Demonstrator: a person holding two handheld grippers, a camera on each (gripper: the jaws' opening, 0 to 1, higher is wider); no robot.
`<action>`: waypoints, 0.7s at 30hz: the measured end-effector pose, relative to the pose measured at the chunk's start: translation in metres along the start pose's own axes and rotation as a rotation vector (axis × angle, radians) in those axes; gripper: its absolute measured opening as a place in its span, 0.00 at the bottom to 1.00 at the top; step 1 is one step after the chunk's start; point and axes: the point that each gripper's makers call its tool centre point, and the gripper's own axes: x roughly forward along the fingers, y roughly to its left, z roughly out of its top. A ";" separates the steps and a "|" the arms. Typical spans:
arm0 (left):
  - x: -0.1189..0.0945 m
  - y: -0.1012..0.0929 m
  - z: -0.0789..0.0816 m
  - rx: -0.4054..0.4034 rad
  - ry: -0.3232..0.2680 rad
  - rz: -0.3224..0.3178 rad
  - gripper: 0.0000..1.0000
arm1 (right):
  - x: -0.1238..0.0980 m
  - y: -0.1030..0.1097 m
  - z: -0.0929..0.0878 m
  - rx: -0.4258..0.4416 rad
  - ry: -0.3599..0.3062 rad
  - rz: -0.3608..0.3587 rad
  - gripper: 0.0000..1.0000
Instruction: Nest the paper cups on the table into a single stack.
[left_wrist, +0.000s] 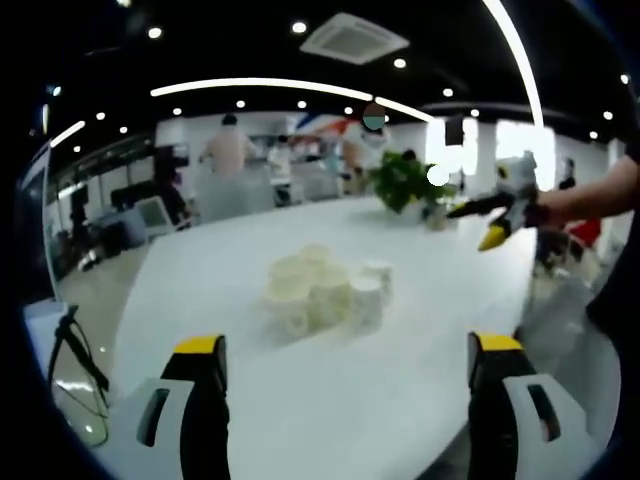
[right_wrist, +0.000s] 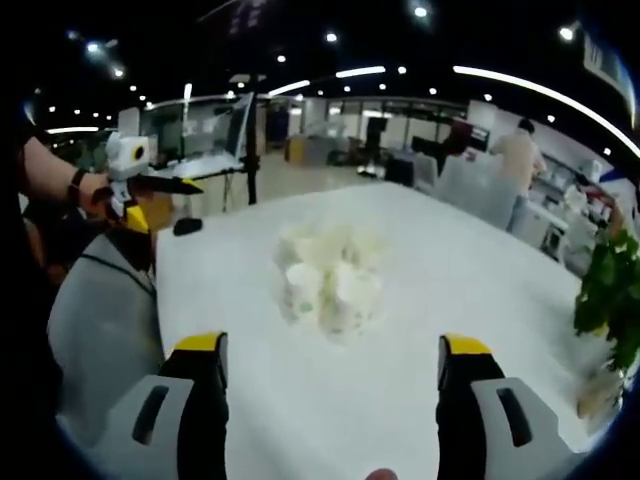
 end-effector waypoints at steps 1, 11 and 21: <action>0.001 0.001 -0.001 -0.004 0.004 -0.001 1.00 | 0.001 0.000 0.000 -0.001 0.001 0.002 0.83; 0.002 -0.001 -0.007 0.003 0.019 -0.004 1.00 | 0.018 0.000 -0.005 -0.008 0.036 0.030 0.74; 0.002 -0.003 -0.009 0.004 0.029 -0.007 1.00 | 0.036 -0.010 -0.003 0.003 0.038 0.029 0.70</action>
